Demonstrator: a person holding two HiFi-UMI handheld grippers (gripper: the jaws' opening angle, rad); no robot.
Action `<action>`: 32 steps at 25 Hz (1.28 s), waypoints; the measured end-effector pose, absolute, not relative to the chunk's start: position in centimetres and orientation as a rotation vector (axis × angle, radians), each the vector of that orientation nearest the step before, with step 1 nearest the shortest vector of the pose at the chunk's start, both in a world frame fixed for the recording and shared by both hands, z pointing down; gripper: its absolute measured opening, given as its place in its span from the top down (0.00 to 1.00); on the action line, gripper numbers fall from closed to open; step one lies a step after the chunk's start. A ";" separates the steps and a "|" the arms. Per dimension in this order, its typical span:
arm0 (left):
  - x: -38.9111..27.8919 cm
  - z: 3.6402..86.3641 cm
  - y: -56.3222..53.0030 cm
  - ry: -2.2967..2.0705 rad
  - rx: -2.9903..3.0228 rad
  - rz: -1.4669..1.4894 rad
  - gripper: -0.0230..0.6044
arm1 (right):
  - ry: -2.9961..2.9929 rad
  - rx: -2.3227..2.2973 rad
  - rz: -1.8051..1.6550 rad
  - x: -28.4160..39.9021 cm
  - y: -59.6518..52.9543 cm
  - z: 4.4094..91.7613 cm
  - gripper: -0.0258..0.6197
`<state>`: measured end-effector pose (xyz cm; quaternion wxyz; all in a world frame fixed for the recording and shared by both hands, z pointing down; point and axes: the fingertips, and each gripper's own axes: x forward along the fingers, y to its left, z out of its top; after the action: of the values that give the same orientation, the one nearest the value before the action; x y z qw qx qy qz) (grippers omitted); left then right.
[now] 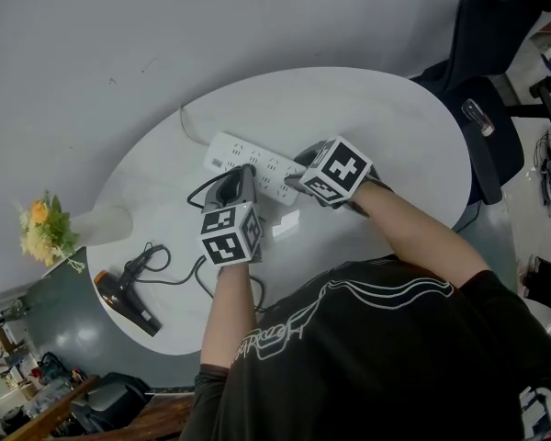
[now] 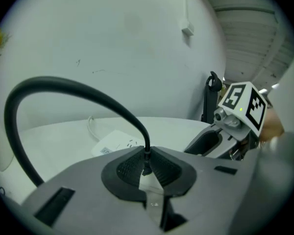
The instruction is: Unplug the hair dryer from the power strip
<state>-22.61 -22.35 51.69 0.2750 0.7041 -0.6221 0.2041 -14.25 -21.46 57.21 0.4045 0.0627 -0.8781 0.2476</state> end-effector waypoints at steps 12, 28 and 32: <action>-22.4 51.4 -22.4 -1.742 1.913 0.678 0.90 | -2.209 0.166 0.607 -14.6 -21.9 56.7 0.68; -22.9 50.5 -22.4 -1.766 1.934 0.685 0.90 | -2.221 0.151 0.637 -15.1 -21.4 57.1 0.69; -22.7 50.1 -22.5 -1.742 1.933 0.639 0.90 | -2.221 0.147 0.649 -14.9 -21.4 57.0 0.69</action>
<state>-22.75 -22.50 50.11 0.2292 0.7022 -0.6328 0.2322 -14.94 -21.39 56.96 0.4001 0.0579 -0.8779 0.2567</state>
